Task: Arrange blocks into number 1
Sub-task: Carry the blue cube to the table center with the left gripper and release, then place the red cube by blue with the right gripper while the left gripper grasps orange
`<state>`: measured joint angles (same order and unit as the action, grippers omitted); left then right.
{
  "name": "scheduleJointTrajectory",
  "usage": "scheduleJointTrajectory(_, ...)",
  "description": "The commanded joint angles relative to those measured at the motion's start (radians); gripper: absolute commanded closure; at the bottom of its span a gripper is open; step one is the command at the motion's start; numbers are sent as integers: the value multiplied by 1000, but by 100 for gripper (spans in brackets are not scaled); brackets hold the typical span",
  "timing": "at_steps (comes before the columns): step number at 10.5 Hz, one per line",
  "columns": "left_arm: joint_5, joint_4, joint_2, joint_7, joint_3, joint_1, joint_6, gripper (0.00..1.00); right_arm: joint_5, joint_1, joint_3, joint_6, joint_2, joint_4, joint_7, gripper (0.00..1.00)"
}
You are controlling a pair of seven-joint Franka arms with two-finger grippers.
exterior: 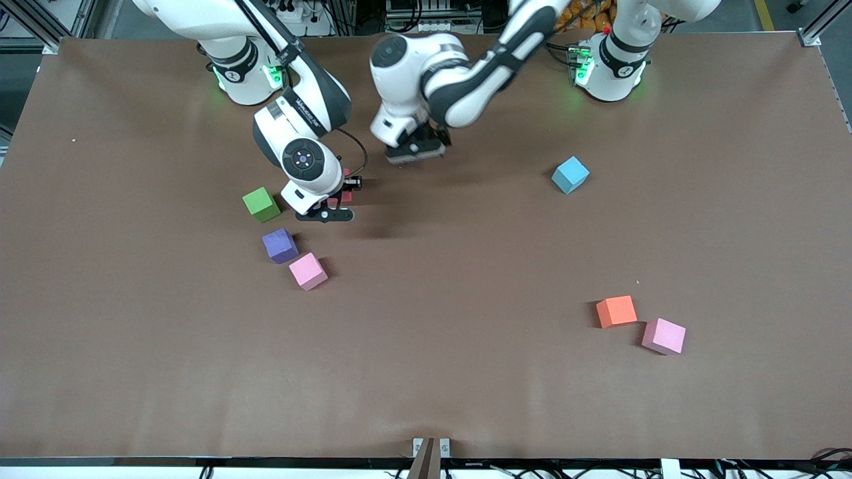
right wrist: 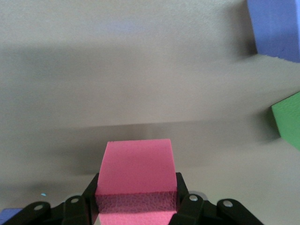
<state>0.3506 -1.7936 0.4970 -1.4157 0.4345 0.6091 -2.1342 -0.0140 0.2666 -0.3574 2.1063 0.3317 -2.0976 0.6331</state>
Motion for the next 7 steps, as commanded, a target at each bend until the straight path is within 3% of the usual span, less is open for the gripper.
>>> scheduleJointTrajectory(1, 31, -1, -9, 71, 12, -222, 11, 0, -4, 36, -3, -14, 56, 76, 88, 100)
scheduleJointTrajectory(3, 25, 10, -12, 208, 13, -398, 11, 0, -4, 81, -3, -14, 98, 131, 176, 100)
scheduleJointTrajectory(7, 31, 52, 26, 395, 12, -586, 5, 0, -4, 203, -3, -16, 249, 302, 410, 100)
